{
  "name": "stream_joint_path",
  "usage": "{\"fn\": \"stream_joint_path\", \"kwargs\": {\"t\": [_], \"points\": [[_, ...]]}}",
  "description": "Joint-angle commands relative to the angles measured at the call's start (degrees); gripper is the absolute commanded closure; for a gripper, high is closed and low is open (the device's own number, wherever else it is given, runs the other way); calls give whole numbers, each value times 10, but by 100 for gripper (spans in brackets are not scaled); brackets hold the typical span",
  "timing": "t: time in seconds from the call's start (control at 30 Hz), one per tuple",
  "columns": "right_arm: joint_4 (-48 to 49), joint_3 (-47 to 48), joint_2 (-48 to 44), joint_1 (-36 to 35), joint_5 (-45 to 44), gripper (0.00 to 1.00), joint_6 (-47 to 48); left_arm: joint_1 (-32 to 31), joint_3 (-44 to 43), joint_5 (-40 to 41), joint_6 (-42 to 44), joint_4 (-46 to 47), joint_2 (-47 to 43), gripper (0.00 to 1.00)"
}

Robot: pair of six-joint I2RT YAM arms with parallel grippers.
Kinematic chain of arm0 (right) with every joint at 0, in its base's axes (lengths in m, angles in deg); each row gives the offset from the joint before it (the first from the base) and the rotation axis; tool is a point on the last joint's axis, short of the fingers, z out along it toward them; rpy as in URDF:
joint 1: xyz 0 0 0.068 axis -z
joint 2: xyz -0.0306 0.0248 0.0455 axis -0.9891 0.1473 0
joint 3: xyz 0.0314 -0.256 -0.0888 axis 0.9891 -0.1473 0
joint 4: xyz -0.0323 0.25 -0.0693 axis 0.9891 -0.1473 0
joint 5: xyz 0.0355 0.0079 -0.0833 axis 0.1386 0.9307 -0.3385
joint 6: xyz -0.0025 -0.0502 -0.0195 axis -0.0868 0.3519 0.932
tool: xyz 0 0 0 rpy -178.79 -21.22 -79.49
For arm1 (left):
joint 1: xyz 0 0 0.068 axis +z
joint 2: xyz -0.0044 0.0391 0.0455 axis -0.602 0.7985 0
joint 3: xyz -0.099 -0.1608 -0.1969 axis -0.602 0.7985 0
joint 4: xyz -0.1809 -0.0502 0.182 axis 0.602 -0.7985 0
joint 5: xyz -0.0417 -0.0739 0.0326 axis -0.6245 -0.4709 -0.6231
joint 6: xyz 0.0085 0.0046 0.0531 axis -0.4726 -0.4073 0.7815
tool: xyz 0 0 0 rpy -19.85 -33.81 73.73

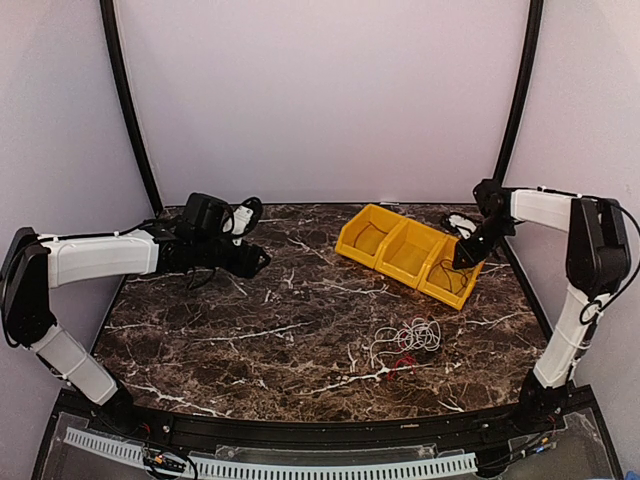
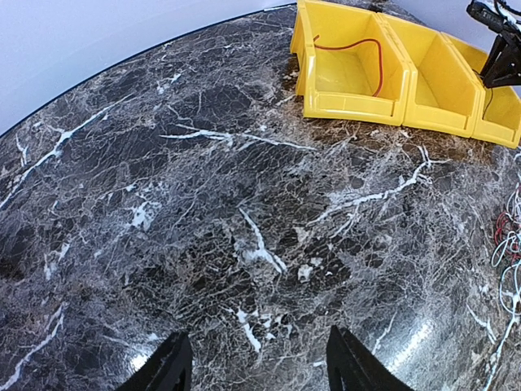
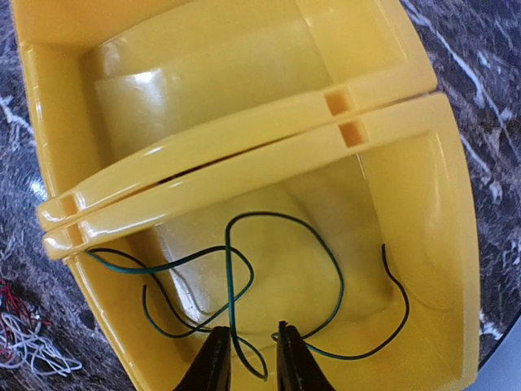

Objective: Untangle the cables

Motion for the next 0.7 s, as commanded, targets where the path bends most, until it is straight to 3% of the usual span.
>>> {"fn": "stream_joint_path", "kwargs": {"t": [0.0,0.23,0.5,0.67], "points": [[-13,7,-68,-7,-11,73,-12,3,-6,-33,-6,1,-13,41],[-8,-46,-170,-13,-1,58,-18,-15,9,-121,-36,10,-38,42],[-12,-140,-311,-20,72,57,27,-136,-5,-151,-50,-18,-17,46],[63,-237,-396,-23,153,57,35,-214,-9,-152,-119,25,46,51]]}}
